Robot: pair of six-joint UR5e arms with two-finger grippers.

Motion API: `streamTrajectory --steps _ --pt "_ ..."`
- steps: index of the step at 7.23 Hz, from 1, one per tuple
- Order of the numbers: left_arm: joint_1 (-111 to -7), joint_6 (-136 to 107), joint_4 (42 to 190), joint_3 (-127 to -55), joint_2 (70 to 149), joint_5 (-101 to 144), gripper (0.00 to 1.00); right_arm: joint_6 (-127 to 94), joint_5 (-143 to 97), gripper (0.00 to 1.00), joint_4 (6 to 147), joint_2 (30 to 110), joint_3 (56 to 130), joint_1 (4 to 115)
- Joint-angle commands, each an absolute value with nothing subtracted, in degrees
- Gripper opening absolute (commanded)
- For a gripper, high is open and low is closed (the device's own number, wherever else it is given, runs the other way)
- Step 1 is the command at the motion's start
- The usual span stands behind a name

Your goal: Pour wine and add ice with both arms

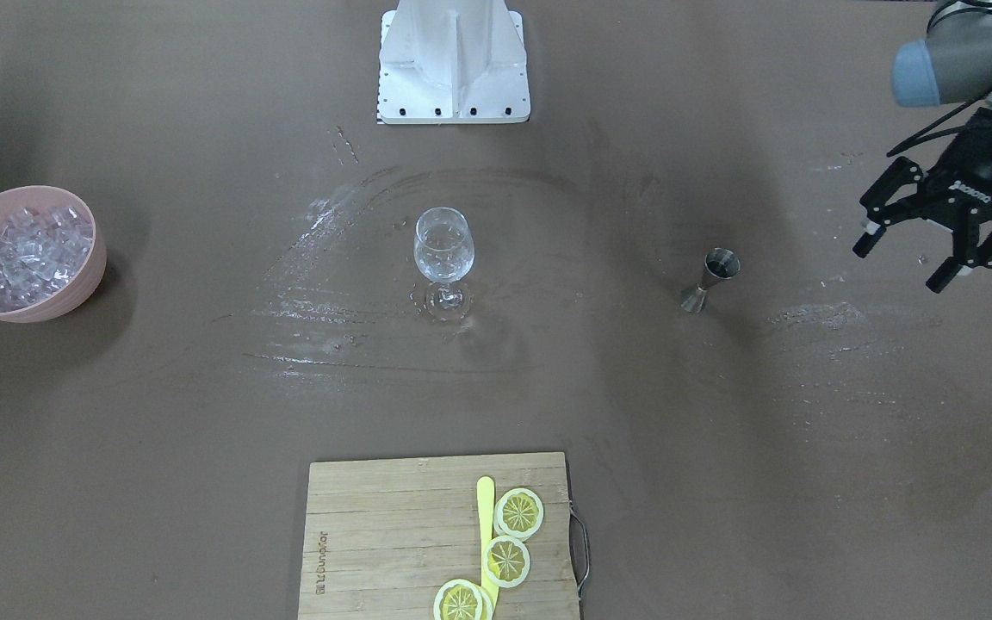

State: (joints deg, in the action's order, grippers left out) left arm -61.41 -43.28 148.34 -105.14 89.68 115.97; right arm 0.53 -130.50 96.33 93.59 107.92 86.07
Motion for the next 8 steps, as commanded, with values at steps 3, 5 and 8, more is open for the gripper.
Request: streamTrajectory --steps 3,5,8 --pt "-42.68 -45.44 153.19 -111.36 84.64 83.42 0.98 0.44 -130.52 1.00 96.42 93.43 107.84 86.04" --pt "-31.00 -45.09 152.93 -111.18 84.46 66.19 0.98 0.44 -130.52 1.00 96.42 93.43 107.75 86.04" --pt "-25.67 -45.96 153.37 -110.57 81.66 58.20 0.98 0.35 -130.60 1.00 96.42 93.34 107.75 86.13"
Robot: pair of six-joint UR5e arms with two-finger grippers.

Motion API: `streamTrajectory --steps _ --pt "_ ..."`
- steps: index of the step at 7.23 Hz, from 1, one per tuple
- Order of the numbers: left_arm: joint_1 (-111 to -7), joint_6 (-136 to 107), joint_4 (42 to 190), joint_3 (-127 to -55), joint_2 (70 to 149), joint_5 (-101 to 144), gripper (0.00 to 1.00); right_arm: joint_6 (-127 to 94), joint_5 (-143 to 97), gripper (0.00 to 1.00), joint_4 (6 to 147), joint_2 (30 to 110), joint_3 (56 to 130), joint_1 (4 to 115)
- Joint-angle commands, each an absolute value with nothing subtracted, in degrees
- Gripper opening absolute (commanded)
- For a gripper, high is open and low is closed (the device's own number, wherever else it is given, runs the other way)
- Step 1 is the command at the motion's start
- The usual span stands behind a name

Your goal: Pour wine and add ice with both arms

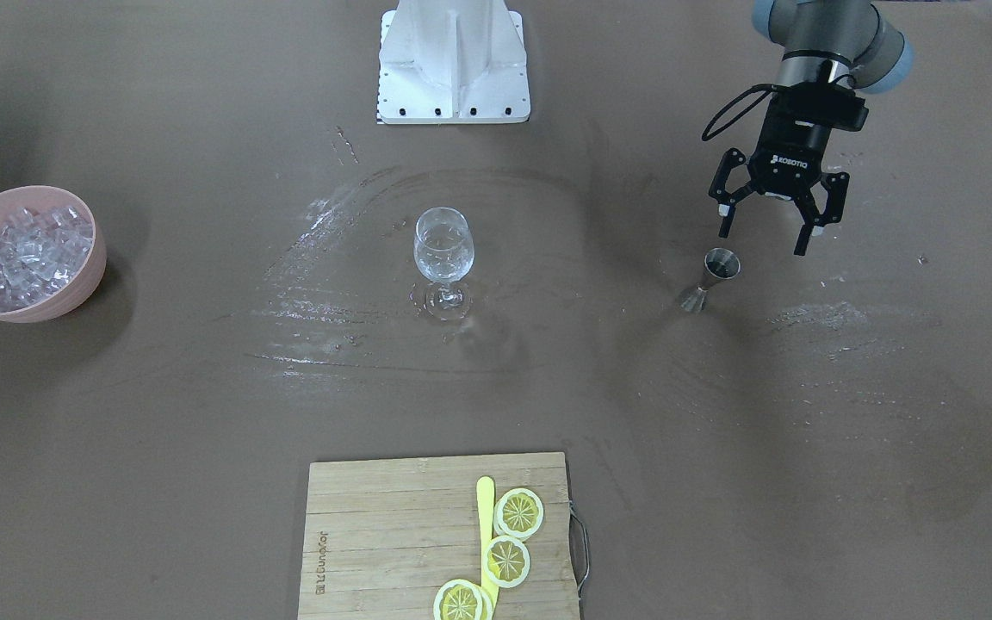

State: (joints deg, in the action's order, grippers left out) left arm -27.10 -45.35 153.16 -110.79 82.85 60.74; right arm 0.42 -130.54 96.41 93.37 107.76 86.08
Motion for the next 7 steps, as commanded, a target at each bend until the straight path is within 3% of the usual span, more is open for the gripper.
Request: streamTrajectory --steps 1,7 --pt "-24.18 -48.14 154.07 -109.70 81.91 56.18 0.98 0.35 -130.61 1.00 96.42 93.25 107.67 86.05" --pt "-17.14 -58.54 157.59 -104.68 87.36 42.55 0.98 0.35 -130.61 1.00 96.42 93.25 107.75 86.04"
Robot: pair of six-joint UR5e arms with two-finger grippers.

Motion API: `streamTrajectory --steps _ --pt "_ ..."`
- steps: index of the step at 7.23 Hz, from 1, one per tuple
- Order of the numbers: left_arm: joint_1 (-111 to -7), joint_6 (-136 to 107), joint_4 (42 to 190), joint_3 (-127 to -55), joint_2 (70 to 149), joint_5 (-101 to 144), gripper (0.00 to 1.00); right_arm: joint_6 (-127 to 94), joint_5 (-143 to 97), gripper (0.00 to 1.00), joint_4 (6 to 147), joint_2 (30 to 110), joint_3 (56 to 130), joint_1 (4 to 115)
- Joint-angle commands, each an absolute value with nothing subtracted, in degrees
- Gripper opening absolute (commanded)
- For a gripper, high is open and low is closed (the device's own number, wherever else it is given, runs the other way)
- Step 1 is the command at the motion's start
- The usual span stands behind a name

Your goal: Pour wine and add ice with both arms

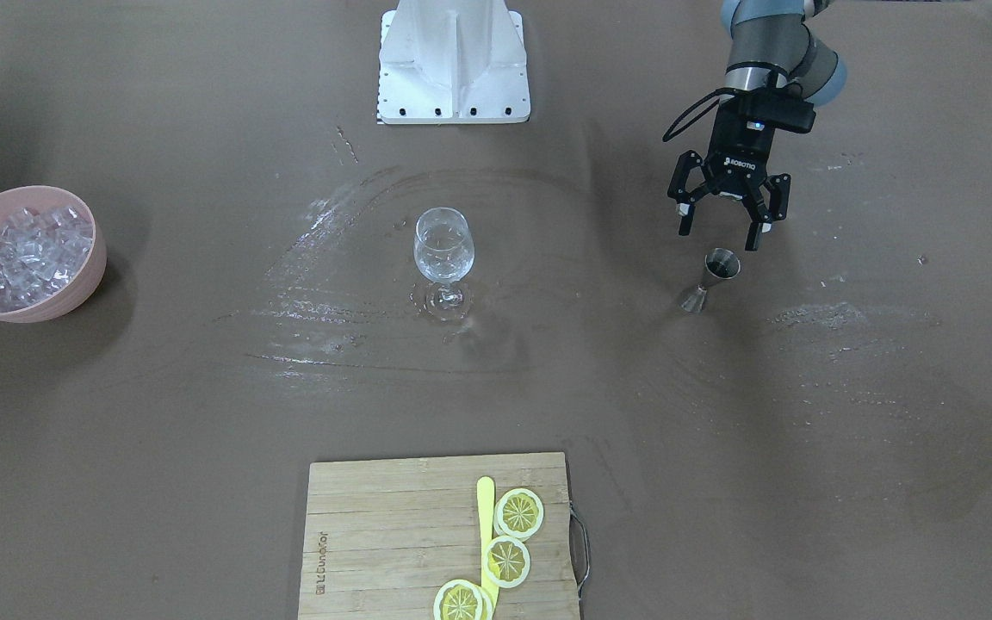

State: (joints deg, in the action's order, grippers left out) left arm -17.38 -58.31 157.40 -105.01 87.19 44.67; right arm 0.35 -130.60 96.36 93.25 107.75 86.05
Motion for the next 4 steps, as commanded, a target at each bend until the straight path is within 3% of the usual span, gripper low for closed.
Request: streamTrajectory --steps 1,4 --pt "-17.14 -57.93 160.89 -104.33 86.67 42.54 0.98 0.35 -130.61 1.00 96.33 93.16 107.84 86.04" --pt "-17.14 -58.18 162.42 -99.24 87.18 42.45 0.98 0.44 -130.61 1.00 96.33 93.25 107.93 86.04"
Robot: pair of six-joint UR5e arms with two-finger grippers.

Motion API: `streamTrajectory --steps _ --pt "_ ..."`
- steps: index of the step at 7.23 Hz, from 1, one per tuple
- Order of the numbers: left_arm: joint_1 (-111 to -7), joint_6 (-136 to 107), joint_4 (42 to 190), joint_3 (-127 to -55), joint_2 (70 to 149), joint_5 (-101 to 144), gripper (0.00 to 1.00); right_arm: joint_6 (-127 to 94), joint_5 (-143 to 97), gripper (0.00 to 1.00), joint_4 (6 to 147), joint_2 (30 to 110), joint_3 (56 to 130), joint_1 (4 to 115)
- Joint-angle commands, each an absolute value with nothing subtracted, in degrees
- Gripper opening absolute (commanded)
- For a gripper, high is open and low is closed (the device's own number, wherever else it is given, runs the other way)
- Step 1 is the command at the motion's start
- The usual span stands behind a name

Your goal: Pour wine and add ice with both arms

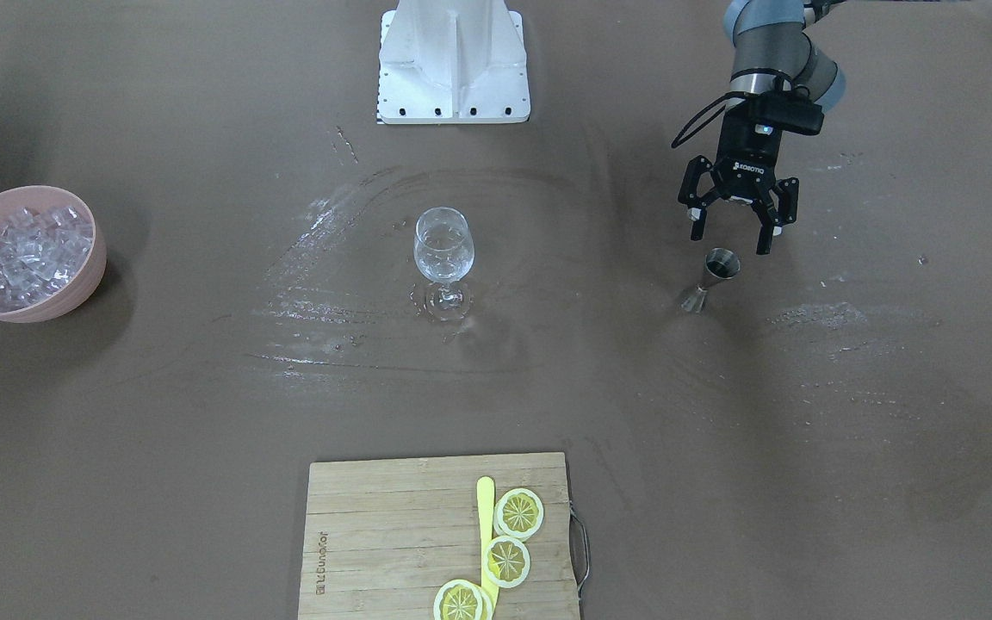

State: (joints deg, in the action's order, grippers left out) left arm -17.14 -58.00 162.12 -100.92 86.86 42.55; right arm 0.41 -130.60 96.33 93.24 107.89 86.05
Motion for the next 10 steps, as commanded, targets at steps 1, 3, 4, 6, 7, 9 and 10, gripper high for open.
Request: streamTrajectory --steps 1,3,4,6,7,9,10 --pt "-17.14 -58.27 162.42 -98.53 87.45 42.45 0.98 0.44 -130.61 1.00 96.42 93.25 107.93 86.04" --pt "-17.14 -58.27 162.42 -98.00 87.71 42.45 0.98 0.44 -130.61 1.00 96.33 93.25 107.93 86.04" --pt "-17.14 -58.27 162.42 -97.91 87.71 42.45 0.98 0.44 -130.61 1.00 96.33 93.25 107.93 86.04" --pt "-17.14 -58.45 162.42 -96.60 88.94 41.76 0.98 0.35 -130.61 1.00 96.33 93.25 107.93 86.05" --pt "-17.14 -58.45 162.42 -95.55 89.64 40.97 0.98 0.44 -130.61 1.00 96.33 93.34 107.84 86.04" --pt "-17.14 -58.45 162.42 -94.14 89.91 40.87 0.98 0.44 -130.61 1.00 96.33 93.25 107.84 86.13" --pt "-17.14 -58.53 162.42 -93.09 90.00 40.78 0.98 0.35 -130.61 1.00 96.42 93.25 107.84 86.13"
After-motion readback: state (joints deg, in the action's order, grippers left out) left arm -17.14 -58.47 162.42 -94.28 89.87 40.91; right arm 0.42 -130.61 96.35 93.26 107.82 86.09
